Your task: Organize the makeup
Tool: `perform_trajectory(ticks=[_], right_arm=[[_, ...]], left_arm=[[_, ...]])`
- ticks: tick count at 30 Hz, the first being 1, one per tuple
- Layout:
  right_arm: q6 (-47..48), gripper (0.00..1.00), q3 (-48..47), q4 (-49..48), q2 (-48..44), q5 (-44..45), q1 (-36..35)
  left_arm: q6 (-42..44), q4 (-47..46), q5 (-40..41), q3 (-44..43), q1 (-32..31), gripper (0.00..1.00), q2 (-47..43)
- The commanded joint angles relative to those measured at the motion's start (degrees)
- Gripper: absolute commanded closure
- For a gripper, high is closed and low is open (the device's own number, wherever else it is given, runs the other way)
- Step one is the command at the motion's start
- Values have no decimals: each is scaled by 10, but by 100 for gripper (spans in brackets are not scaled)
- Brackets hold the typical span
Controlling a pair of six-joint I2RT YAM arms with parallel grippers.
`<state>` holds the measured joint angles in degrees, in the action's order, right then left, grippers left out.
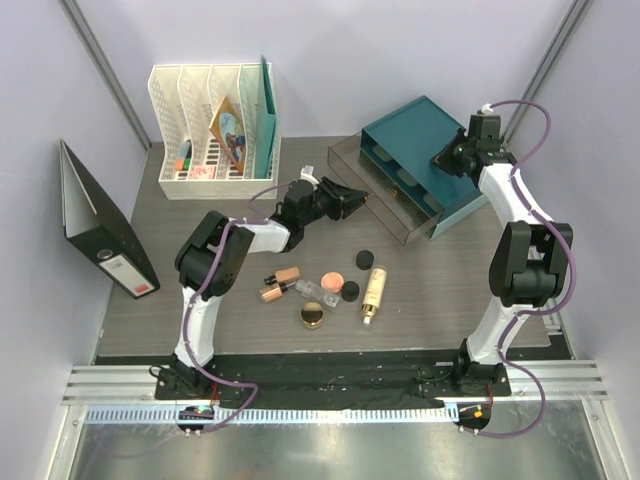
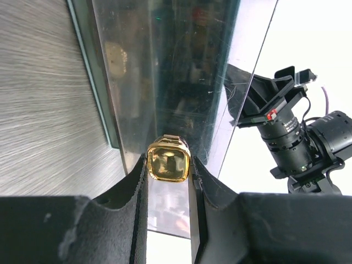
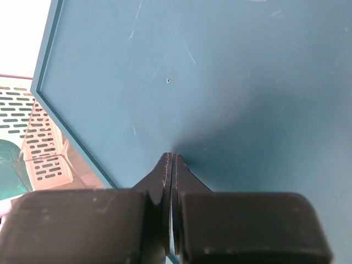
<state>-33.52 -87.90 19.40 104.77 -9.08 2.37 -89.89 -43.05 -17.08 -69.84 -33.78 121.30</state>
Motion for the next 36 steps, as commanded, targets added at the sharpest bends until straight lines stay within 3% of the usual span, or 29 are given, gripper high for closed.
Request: perform_trajectory(ticks=[1,6,9,10,13,18,22,26,29,30,33,36], right_arm=[[2,99,19,28,-4,-1,1],[0,99,27,27,-5,-7,1],[0,99,33,23,-4,-9,1],[0,99,34,23,-4,-9,1],[-1,99,38,21,-4,-10,1],[0,99,40,20,-5,-12,1],[0,99,42,21,-11,-17,1],[2,99,50,20,-16,-16,1],[4,99,56,21,-24,-16,1],[5,99,58,20,-25,-16,1],[12,99,63,21,-30,-14,1],[19,99,69,22,-32,-14,1]], left_arm=[[22,38,-6,19,2,93,-34],[20,65,0,29,2,82,-40],[27,83,-3,27,2,53,-48],[32,84,-5,23,2,29,-54],[61,80,1,25,1,1,-91],[142,103,-11,27,1,0,-170],[235,190,-47,9,0,0,-232],[352,428,-56,-28,-14,0,-286],[463,577,-17,-84,-44,0,-294],[485,696,7,-127,-55,0,-285],[560,845,77,-199,-99,0,-239],[599,902,133,-236,-155,0,-199]])
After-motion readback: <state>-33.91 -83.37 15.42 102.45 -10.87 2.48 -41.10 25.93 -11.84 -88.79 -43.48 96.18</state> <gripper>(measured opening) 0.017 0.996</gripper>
